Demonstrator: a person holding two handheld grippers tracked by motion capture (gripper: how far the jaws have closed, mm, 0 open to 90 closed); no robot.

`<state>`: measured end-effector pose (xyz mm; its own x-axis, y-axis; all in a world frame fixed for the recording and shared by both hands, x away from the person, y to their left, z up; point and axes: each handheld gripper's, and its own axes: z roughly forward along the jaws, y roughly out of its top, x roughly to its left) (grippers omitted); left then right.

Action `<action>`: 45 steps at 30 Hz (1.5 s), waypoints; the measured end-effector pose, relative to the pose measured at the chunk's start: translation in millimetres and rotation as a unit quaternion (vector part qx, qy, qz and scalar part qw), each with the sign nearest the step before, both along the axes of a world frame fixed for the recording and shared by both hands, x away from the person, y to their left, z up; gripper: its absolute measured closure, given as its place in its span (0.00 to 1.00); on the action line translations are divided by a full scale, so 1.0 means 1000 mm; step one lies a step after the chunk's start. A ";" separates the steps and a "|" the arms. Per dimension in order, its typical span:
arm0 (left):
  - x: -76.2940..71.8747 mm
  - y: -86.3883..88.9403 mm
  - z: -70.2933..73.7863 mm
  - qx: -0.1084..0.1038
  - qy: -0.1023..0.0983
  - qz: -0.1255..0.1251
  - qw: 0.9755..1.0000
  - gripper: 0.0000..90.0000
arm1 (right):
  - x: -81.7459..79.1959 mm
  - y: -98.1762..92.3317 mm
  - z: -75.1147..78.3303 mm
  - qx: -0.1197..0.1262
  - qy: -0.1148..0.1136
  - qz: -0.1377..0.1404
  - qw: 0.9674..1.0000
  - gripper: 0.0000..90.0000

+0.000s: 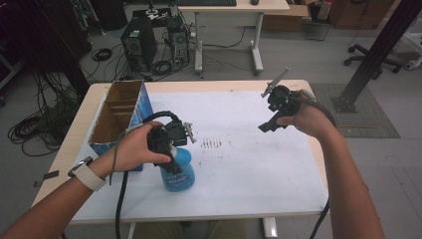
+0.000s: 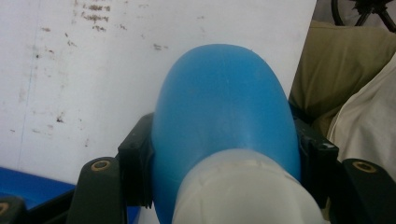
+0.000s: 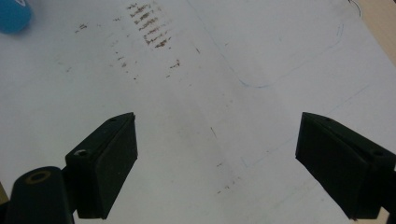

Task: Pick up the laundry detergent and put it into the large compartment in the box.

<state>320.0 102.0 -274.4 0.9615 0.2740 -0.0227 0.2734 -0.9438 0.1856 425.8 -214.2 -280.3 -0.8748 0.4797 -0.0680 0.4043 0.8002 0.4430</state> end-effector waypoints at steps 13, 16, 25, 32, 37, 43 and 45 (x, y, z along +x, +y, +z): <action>-0.001 0.004 0.015 -0.008 -0.010 0.024 1.000 0.41 | -0.002 -0.002 0.002 0.003 -0.003 -0.002 1.000 0.14; -0.001 0.005 0.018 -0.005 -0.011 0.028 1.000 0.41 | -0.002 -0.003 0.002 0.003 -0.005 -0.003 1.000 0.14; -0.004 0.006 0.035 -0.005 -0.013 0.048 0.999 0.41 | -0.004 -0.003 0.004 0.003 -0.007 -0.003 1.000 0.14; -0.006 0.005 0.044 -0.004 -0.018 0.061 0.998 0.41 | -0.005 -0.003 0.004 0.002 -0.007 -0.003 1.000 0.14; -0.006 0.006 0.050 -0.011 -0.018 0.071 0.997 0.41 | -0.005 -0.003 0.004 0.003 -0.009 -0.003 1.000 0.14; -0.007 0.005 0.058 -0.006 -0.023 0.083 0.996 0.41 | -0.005 -0.004 0.004 0.003 -0.008 -0.002 1.000 0.14; -0.007 0.005 0.059 -0.004 -0.024 0.083 0.996 0.41 | -0.005 -0.004 0.004 0.004 -0.008 -0.002 1.000 0.14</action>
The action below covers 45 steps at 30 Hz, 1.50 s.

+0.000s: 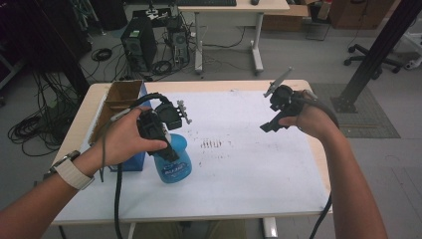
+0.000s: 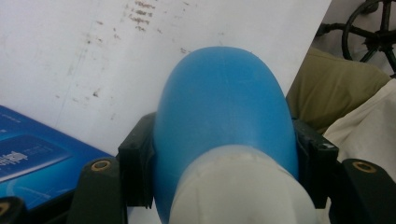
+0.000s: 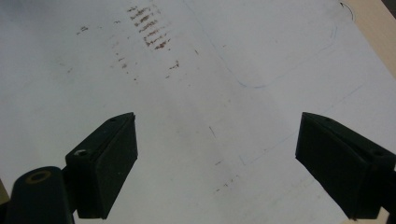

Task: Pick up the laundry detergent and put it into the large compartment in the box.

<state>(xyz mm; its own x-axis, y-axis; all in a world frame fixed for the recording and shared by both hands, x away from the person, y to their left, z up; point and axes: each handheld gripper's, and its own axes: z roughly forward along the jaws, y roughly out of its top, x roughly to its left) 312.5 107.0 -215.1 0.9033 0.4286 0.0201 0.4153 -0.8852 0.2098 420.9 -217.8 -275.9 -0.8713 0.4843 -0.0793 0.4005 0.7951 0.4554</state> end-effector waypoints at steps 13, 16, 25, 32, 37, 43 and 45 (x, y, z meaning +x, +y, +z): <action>0.001 0.004 0.023 -0.006 -0.007 0.029 1.000 0.41 | -0.001 0.000 0.001 0.001 0.001 0.000 1.000 0.14; 0.001 0.005 0.028 -0.014 -0.009 0.038 0.999 0.41 | -0.001 0.000 0.001 0.001 0.001 0.000 1.000 0.14; 0.005 0.009 0.043 -0.010 -0.012 0.069 0.997 0.41 | 0.000 0.000 0.001 0.002 0.000 0.000 1.000 0.14; 0.012 0.015 0.053 -0.005 -0.009 0.105 0.994 0.42 | 0.001 -0.002 0.002 0.002 -0.001 -0.002 1.000 0.14; 0.016 0.017 0.062 -0.002 -0.014 0.117 0.993 0.41 | 0.001 -0.002 0.002 0.000 -0.002 -0.001 1.000 0.14; 0.019 0.019 0.071 -0.005 -0.019 0.136 0.991 0.41 | 0.002 -0.001 0.002 0.002 -0.003 0.000 1.000 0.14; 0.021 0.020 0.073 -0.005 -0.020 0.145 0.989 0.41 | 0.002 -0.001 0.002 0.001 -0.003 0.001 1.000 0.14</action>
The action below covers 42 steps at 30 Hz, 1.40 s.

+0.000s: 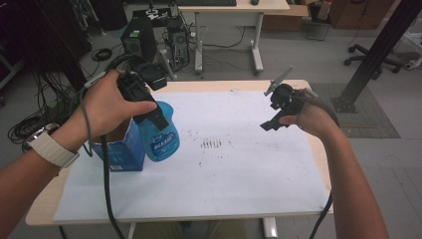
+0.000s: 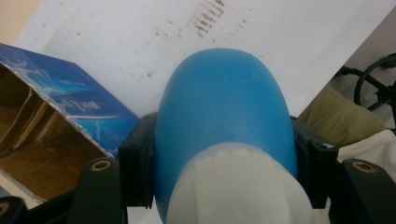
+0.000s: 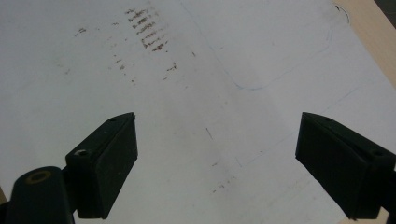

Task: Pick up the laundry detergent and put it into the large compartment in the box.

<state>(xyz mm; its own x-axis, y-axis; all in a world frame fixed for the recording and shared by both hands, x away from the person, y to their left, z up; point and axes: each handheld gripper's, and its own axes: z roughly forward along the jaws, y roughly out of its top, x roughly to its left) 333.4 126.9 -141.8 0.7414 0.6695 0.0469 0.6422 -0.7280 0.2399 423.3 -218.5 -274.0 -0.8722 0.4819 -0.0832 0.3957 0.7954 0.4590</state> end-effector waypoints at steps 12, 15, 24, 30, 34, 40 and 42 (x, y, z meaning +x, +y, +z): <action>0.007 0.003 0.010 -0.013 -0.001 0.040 0.999 0.41 | 0.001 -0.001 0.001 0.000 -0.002 0.000 1.000 0.15; 0.008 0.005 0.013 -0.016 -0.006 0.049 0.999 0.41 | 0.001 -0.001 0.001 0.001 -0.001 -0.001 1.000 0.15; 0.013 0.014 0.021 -0.018 -0.013 0.073 0.997 0.41 | 0.000 0.000 0.001 0.001 -0.002 0.001 1.000 0.15; 0.018 0.018 0.028 -0.017 -0.010 0.090 0.996 0.41 | 0.001 0.001 0.001 0.001 -0.002 0.003 1.000 0.15; 0.020 0.020 0.032 -0.014 -0.012 0.104 0.994 0.41 | 0.001 0.002 0.001 0.001 -0.002 0.002 1.000 0.15; 0.024 0.023 0.039 -0.013 -0.016 0.120 0.993 0.41 | 0.002 0.001 0.001 0.002 -0.002 0.002 1.000 0.15; 0.026 0.024 0.041 -0.015 -0.014 0.125 0.992 0.41 | 0.002 0.001 0.001 0.001 -0.003 0.002 1.000 0.15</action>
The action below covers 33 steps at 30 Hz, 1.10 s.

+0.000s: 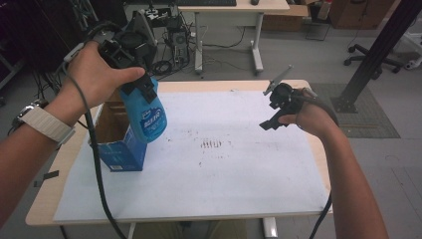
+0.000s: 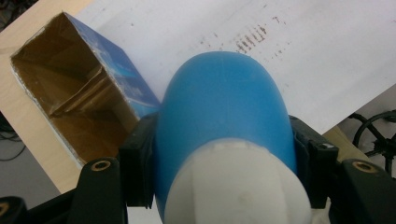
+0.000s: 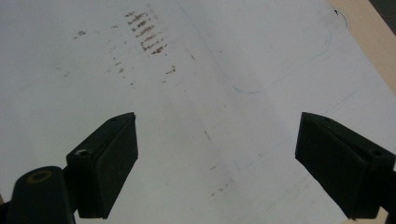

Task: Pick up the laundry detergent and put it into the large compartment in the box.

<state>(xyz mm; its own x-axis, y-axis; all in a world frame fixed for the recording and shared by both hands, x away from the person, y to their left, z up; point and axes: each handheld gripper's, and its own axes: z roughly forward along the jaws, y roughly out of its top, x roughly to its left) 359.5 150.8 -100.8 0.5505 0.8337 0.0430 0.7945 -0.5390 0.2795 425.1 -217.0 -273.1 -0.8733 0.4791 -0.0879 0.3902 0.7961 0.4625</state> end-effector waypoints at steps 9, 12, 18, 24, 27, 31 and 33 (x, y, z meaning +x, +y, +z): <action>0.004 0.004 0.009 -0.005 -0.006 0.011 1.000 0.41 | 0.001 -0.001 0.000 -0.001 0.000 0.001 1.000 0.15; 0.006 0.005 0.013 -0.008 -0.003 0.022 1.000 0.41 | 0.001 0.000 0.000 -0.001 0.000 0.001 1.000 0.15; 0.009 0.007 0.018 -0.006 -0.005 0.032 0.999 0.41 | 0.000 -0.001 0.001 0.001 -0.002 0.001 1.000 0.15; 0.012 0.015 0.023 -0.008 -0.009 0.051 0.999 0.41 | 0.000 -0.002 0.001 0.001 -0.003 0.001 1.000 0.15; 0.013 0.018 0.025 -0.009 -0.010 0.058 0.998 0.41 | 0.000 -0.002 0.001 0.002 -0.002 0.001 1.000 0.15; 0.014 0.022 0.029 -0.008 -0.011 0.068 0.998 0.41 | 0.000 -0.002 0.002 0.002 -0.003 -0.001 1.000 0.15; 0.016 0.027 0.030 -0.011 -0.012 0.082 0.996 0.41 | 0.000 -0.002 0.002 0.002 -0.003 -0.001 1.000 0.15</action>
<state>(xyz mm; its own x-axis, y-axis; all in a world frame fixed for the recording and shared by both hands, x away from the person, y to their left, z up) 375.4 177.6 -70.5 0.4053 0.9135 0.0351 0.8646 -0.3955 0.3097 425.4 -219.4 -271.3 -0.8717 0.4815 -0.0911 0.3891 0.7931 0.4685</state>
